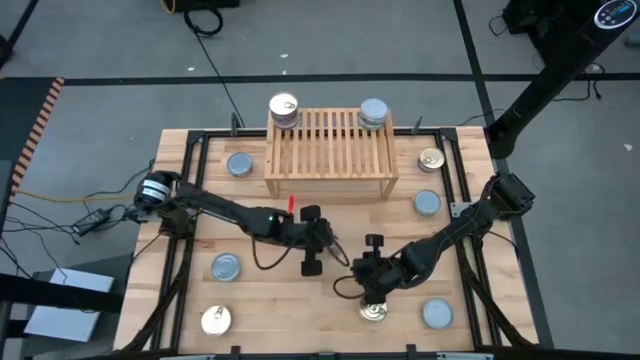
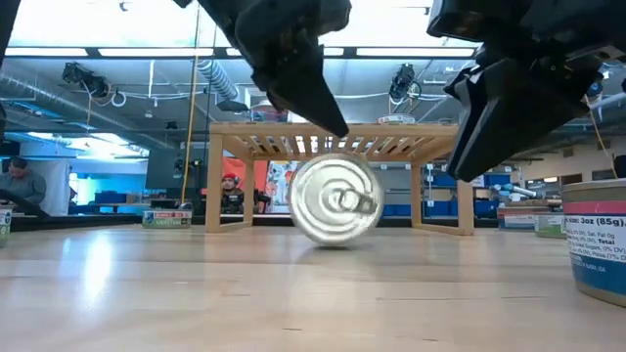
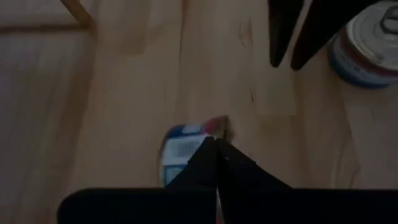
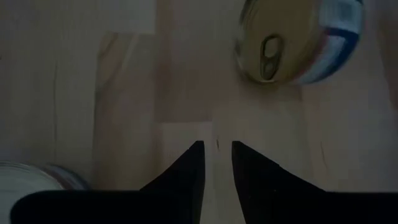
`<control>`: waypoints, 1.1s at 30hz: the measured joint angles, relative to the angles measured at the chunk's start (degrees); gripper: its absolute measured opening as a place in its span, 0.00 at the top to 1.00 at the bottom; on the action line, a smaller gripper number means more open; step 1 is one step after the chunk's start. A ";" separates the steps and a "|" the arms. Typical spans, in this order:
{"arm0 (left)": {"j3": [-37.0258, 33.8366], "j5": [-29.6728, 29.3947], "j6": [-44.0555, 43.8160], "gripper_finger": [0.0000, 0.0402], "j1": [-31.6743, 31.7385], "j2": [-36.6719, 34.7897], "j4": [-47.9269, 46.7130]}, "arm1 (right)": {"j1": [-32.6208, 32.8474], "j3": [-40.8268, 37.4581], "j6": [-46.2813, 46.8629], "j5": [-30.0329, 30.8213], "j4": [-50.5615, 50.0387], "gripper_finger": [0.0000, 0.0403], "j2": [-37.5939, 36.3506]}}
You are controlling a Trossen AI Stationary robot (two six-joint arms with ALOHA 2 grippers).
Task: Stack canned seafood by type on shelf
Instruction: Put the blue pink tuna can on the shelf
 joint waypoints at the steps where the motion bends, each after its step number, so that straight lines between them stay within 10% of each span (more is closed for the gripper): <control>1: 0.01 -1.34 0.28 1.00 -0.70 -0.02 -0.13 | 0.07 0.00 0.43 0.33 -0.26 0.77 0.00; 12: 0.01 -10.56 2.07 0.96 -6.73 0.15 -1.59 | 0.22 0.00 3.09 2.22 0.82 0.77 0.00; 33: -0.01 0.65 2.59 0.35 2.02 0.22 -4.68 | 0.22 0.00 3.03 2.22 1.60 0.77 0.02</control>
